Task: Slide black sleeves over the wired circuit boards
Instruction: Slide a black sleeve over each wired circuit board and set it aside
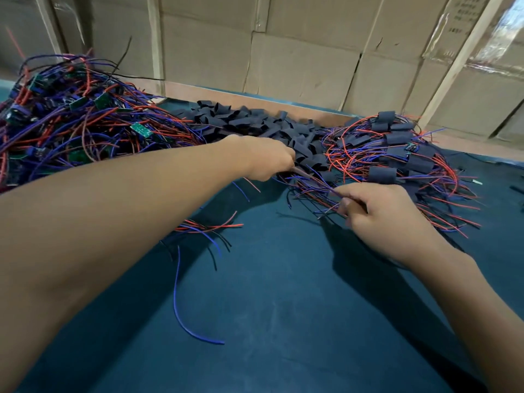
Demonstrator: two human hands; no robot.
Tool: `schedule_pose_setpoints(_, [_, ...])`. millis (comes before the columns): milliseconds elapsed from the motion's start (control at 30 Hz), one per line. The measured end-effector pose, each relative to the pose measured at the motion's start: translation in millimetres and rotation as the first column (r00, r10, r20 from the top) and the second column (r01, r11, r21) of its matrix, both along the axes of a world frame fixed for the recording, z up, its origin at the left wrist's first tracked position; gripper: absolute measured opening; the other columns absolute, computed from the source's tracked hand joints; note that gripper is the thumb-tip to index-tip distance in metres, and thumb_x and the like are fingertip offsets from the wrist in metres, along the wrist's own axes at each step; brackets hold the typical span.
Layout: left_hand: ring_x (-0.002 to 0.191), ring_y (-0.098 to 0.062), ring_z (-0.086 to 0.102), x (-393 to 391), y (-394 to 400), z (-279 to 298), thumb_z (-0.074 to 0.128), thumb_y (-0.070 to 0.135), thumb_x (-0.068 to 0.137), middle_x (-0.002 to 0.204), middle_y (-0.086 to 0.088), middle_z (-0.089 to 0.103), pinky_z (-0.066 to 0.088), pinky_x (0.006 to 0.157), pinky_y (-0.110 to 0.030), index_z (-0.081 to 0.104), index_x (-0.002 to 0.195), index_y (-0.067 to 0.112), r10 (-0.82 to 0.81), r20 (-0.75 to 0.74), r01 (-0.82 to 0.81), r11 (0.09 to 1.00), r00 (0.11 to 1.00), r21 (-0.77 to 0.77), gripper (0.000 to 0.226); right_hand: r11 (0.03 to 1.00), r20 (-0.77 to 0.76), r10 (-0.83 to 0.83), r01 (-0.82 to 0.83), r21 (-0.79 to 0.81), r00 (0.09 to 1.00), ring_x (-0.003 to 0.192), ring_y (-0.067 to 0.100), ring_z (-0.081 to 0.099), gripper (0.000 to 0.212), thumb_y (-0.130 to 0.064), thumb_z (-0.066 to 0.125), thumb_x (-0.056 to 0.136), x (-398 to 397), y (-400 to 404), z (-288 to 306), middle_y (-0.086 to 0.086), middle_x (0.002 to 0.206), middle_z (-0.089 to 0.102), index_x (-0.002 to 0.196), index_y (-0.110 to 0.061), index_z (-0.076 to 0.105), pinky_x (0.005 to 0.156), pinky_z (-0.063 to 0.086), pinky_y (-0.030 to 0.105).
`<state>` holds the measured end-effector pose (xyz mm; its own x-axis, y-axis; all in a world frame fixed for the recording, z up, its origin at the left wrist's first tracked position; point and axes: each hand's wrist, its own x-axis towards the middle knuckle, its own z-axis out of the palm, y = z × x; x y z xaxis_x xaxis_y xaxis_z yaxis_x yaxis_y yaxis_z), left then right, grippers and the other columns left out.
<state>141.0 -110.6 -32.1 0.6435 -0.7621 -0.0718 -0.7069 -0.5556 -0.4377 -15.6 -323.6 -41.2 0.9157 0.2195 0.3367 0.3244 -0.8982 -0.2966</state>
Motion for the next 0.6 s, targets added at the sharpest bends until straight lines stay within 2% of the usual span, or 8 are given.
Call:
schedule_pose_setpoints(67, [0.105,-0.032,0.059,2,-3,3,0.052,0.004,0.094,0.123,-0.008,0.056,0.050,0.088,-0.049,0.058,0.128,0.011,0.025,-0.035,-0.026,0.999,0.999,-0.035,0.035,1.000,0.000,0.010,-0.010,0.022,1.000,0.096,0.024,0.068,0.034,0.002,0.054,0.093,-1,3,1,0.006,0.103,0.074,0.118,-0.011,0.073,0.091,0.047,0.029])
schedule_pose_setpoints(133, [0.102,-0.032,0.060,4,-4,8,0.055,0.008,0.095,0.116,-0.009,0.060,0.051,0.085,-0.048,0.057,0.124,0.013,0.032,-0.076,-0.038,0.997,0.997,-0.073,0.030,0.999,0.017,0.017,-0.017,0.047,1.000,0.095,0.023,0.067,0.033,0.000,0.057,0.093,-2,6,2,0.007,0.103,0.073,0.118,-0.013,0.074,0.088,0.045,0.026])
schedule_pose_setpoints(233, [0.110,-0.031,0.058,8,-9,13,0.063,0.009,0.093,0.123,-0.008,0.060,0.050,0.087,-0.044,0.057,0.130,0.019,0.066,-0.132,-0.080,0.992,0.989,-0.100,0.039,0.995,0.012,0.014,-0.015,0.095,1.000,0.095,0.021,0.063,0.027,-0.010,0.058,0.096,-3,9,2,0.006,0.101,0.070,0.116,-0.018,0.076,0.085,0.041,0.025])
schedule_pose_setpoints(333, [0.112,-0.031,0.057,10,-19,20,0.073,0.017,0.090,0.124,-0.007,0.061,0.050,0.089,-0.041,0.058,0.137,0.020,0.143,-0.177,-0.150,0.988,0.974,-0.027,0.049,0.995,0.032,0.045,-0.047,0.085,0.998,0.081,0.019,0.056,0.021,-0.028,0.058,0.101,-4,11,-1,0.005,0.083,0.063,0.105,-0.022,0.077,0.068,0.034,0.022])
schedule_pose_setpoints(400, [0.112,-0.032,0.057,9,-23,25,0.077,0.025,0.087,0.121,-0.005,0.062,0.053,0.090,-0.046,0.063,0.131,0.022,0.169,-0.157,-0.165,0.986,0.973,0.037,0.046,0.996,0.041,0.073,-0.074,0.041,0.997,0.076,0.020,0.053,0.022,-0.032,0.059,0.101,-3,12,-2,0.005,0.077,0.058,0.101,-0.021,0.077,0.063,0.031,0.019])
schedule_pose_setpoints(500, [0.120,-0.035,0.051,-1,-22,30,0.077,0.042,0.084,0.127,-0.005,0.055,0.053,0.089,-0.052,0.065,0.121,0.024,0.140,-0.013,-0.139,0.988,0.990,0.060,0.043,0.996,0.061,0.090,-0.090,-0.003,0.994,0.077,0.023,0.055,0.022,-0.028,0.060,0.101,-1,11,-5,0.002,0.078,0.060,0.094,-0.013,0.074,0.065,0.027,0.027])
schedule_pose_setpoints(600, [0.115,-0.035,0.056,-17,-5,31,0.071,0.042,0.089,0.122,-0.011,0.060,0.052,0.088,-0.048,0.063,0.122,0.014,0.096,0.000,-0.095,0.989,0.995,-0.115,0.044,0.996,0.032,0.054,-0.056,0.068,0.998,0.072,0.015,0.053,0.021,-0.028,0.058,0.101,3,9,-7,-0.005,0.076,0.064,0.095,-0.015,0.073,0.063,0.030,0.025])
